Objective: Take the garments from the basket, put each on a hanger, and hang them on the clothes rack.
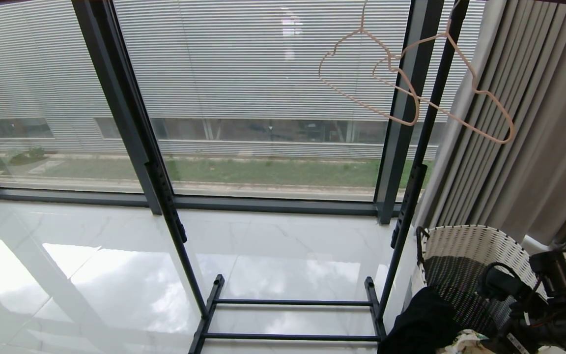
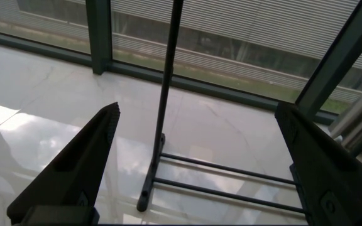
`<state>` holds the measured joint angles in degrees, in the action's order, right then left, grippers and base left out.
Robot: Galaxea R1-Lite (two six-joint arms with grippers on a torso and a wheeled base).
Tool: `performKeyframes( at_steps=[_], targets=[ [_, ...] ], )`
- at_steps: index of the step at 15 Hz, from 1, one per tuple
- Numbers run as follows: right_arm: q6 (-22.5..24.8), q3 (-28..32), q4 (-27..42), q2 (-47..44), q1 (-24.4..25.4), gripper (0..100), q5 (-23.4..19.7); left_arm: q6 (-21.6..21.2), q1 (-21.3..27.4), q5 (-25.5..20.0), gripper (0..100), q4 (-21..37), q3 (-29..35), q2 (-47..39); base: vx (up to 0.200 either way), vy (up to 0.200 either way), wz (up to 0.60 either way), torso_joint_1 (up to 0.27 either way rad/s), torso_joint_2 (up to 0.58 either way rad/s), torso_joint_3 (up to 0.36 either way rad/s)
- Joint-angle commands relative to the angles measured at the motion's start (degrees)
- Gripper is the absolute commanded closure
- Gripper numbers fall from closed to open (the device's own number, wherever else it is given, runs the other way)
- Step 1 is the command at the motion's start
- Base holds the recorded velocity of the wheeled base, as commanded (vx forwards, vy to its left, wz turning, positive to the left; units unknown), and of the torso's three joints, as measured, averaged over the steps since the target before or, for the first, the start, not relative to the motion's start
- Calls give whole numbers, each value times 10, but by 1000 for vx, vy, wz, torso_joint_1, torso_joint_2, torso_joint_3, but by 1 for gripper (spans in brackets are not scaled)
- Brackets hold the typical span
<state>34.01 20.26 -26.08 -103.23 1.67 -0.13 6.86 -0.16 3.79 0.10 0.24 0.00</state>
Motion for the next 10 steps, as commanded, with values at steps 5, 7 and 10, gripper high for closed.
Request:
performKeyframes(
  at_steps=[5,7,10],
  targets=[
    [0,10,-24,-72,-24,0,3,0,0,0,0,0,0,0,0,0,0,0,0,0],
    [1,13,-24,-75,-32,0,3,0,0,0,0,0,0,0,0,0,0,0,0,0],
    [0,8,-29,-86,-33,0,3,0,0,0,0,0,0,0,0,0,0,0,0,0]
  ],
)
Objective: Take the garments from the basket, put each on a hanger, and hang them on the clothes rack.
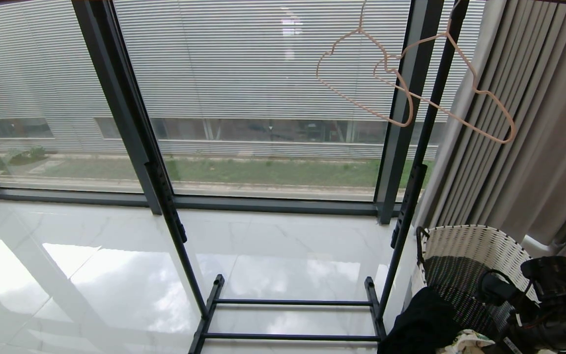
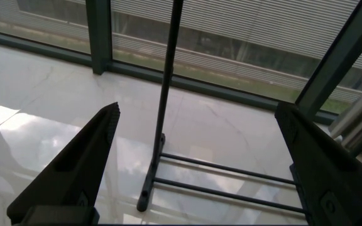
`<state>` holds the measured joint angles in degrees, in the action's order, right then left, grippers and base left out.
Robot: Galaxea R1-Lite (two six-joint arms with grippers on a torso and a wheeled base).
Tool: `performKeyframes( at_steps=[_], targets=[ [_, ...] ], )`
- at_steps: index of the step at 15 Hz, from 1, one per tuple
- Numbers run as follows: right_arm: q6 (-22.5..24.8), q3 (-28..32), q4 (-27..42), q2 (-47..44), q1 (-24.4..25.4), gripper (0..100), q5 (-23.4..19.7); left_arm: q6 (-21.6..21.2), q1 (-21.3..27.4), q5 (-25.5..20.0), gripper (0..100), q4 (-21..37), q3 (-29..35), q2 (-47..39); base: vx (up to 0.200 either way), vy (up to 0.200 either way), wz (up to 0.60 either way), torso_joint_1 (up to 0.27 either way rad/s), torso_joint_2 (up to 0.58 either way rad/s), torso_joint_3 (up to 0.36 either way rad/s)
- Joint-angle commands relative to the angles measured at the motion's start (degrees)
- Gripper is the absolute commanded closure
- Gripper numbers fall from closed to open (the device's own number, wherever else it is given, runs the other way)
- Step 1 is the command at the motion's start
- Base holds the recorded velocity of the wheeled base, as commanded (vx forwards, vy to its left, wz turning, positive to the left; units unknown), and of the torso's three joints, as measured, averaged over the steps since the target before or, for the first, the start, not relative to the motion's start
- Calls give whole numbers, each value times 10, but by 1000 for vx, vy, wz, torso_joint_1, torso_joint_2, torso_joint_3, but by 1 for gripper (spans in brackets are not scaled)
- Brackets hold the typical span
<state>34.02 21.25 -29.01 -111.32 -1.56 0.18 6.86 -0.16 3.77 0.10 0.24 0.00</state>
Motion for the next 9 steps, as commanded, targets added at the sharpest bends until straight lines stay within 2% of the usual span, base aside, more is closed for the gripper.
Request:
performKeyframes(
  at_steps=[1,2,6,9],
  targets=[
    [0,-2,-3,-7,-1,0,0,1,0,0,0,0,0,0,0,0,0,0,0,0],
    [0,-2,-10,-12,-3,100,-1,0,0,0,0,0,0,0,0,0,0,0,0,0],
    [-9,-4,-10,-12,-4,100,-4,1,0,0,0,0,0,0,0,0,0,0,0,0],
    [-74,-24,-10,28,-1,100,-5,1,0,0,0,0,-1,0,0,0,0,0,0,0]
  ],
)
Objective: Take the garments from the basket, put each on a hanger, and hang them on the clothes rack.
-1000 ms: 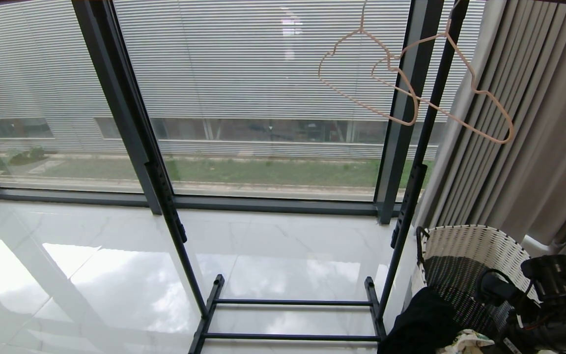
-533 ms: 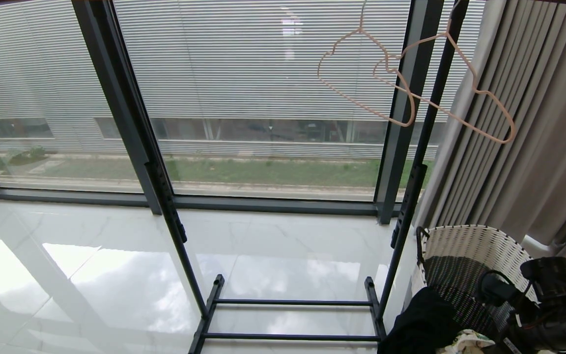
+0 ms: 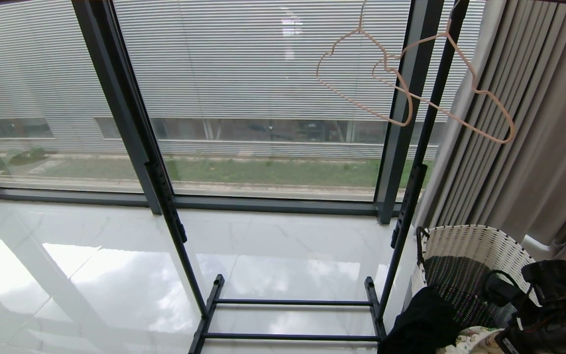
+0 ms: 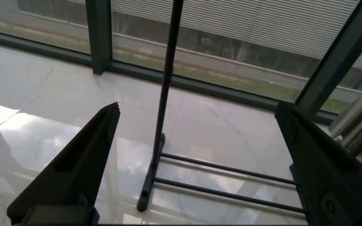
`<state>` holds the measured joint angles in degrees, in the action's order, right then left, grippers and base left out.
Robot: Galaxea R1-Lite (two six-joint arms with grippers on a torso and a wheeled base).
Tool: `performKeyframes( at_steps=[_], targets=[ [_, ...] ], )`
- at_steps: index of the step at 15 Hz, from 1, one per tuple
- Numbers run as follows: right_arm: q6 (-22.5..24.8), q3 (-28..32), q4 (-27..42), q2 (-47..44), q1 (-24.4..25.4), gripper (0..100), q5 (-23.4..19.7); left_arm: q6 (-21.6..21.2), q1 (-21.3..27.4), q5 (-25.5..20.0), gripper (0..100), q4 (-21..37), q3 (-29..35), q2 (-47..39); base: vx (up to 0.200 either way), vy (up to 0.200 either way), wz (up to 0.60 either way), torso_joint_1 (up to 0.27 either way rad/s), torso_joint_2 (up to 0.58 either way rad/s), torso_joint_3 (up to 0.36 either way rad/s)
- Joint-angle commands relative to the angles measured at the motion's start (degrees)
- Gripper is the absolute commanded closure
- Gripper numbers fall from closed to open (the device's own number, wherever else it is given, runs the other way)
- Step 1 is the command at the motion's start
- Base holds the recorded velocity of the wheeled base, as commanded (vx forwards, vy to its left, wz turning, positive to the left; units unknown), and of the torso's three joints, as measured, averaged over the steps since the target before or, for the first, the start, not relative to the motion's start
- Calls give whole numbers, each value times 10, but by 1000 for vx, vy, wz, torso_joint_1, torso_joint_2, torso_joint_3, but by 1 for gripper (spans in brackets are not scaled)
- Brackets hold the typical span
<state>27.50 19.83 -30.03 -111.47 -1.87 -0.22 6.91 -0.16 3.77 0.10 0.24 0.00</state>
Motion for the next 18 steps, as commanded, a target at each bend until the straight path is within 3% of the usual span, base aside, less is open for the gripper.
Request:
performKeyframes(
  at_steps=[1,4,6,8,9,10,11,13,16,18],
  targets=[
    [-11,-26,2,59,1,100,-7,0,0,0,0,0,0,0,0,0,0,0,0,0],
    [-10,-52,16,167,16,100,-9,0,0,0,0,0,0,0,0,0,0,0,0,0],
    [-9,-21,91,258,34,100,-8,-1,0,0,0,0,0,0,0,0,0,0,0,0],
    [-9,65,284,368,40,100,-9,-1,0,0,0,0,-1,0,0,0,0,0,0,0],
    [-10,93,343,392,40,100,-10,0,0,0,0,0,0,0,0,0,0,0,0,0],
    [-10,171,487,453,43,100,-19,-2,0,0,0,0,0,0,0,0,0,0,0,0],
    [-10,205,543,481,53,100,-36,-2,0,0,0,0,0,0,0,0,0,0,0,0],
    [-10,233,592,519,81,100,-39,-12,0,-1,0,1,0,0,0,0,0,0,0,0],
    [-7,234,596,548,129,100,-36,-24,0,-3,0,1,0,0,0,0,0,0,0,0],
    [-6,237,596,550,143,100,-36,-25,0,-3,0,1,0,0,-200,0,0,2,2,-5]
  ],
)
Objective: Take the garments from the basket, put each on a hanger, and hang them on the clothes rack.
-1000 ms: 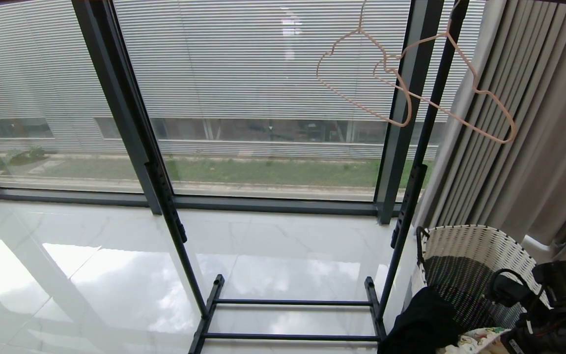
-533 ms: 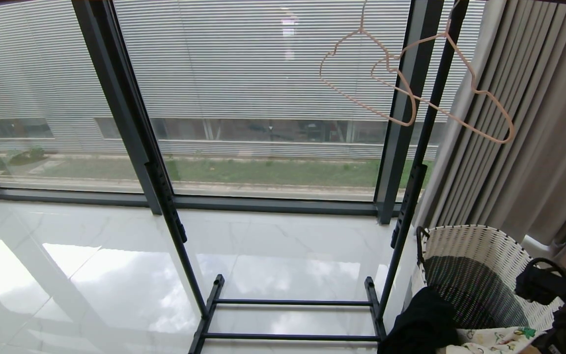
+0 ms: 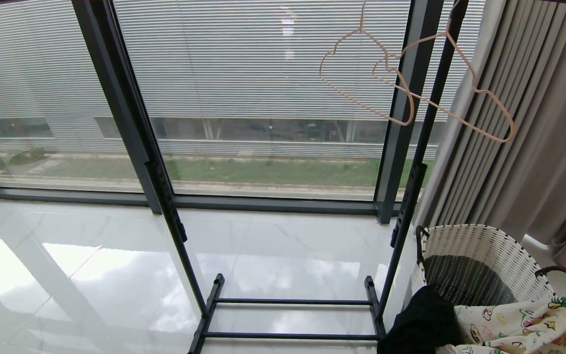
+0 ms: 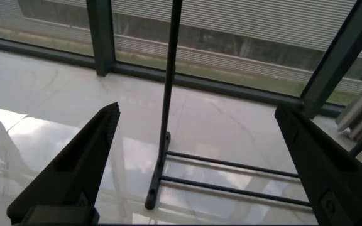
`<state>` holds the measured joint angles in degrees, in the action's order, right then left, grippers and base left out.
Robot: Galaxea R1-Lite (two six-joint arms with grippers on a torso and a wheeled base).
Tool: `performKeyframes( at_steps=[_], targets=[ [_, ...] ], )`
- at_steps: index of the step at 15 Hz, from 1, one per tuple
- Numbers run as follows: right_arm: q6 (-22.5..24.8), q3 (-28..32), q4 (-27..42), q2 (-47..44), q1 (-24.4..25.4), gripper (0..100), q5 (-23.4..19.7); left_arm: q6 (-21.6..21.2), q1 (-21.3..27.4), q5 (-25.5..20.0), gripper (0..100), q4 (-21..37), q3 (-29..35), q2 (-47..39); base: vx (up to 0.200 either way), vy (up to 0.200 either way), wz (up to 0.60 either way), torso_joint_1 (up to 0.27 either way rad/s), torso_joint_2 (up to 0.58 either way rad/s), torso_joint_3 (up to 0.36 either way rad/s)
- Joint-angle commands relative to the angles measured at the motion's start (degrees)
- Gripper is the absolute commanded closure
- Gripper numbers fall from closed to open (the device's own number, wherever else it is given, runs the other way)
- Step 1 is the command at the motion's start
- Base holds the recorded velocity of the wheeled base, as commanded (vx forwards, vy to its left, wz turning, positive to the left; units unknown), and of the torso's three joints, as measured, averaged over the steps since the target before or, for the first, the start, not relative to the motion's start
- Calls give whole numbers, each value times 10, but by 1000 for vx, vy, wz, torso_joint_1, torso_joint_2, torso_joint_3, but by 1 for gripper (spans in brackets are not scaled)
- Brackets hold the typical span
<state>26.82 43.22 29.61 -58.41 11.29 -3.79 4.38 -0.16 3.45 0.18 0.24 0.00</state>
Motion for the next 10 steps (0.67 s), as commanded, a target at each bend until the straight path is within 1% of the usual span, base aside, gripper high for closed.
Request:
performKeyframes(
  at_steps=[1,6,8,9,10],
  targets=[
    [3,6,-1,20,19,100,0,0,0,1,0,0,0,0,-200,0,0,12,-2,2],
    [20,18,-1,17,37,100,4,0,0,1,0,0,0,0,-200,0,0,0,2,1],
    [21,22,-1,16,55,100,4,-2,0,0,0,0,0,0,-200,0,0,0,10,7],
    [21,22,-1,16,61,100,4,-17,0,-5,0,0,0,0,0,0,0,0,0,0],
    [21,22,-1,16,69,100,5,-39,0,-19,0,0,0,0,0,0,0,0,0,0]
  ],
)
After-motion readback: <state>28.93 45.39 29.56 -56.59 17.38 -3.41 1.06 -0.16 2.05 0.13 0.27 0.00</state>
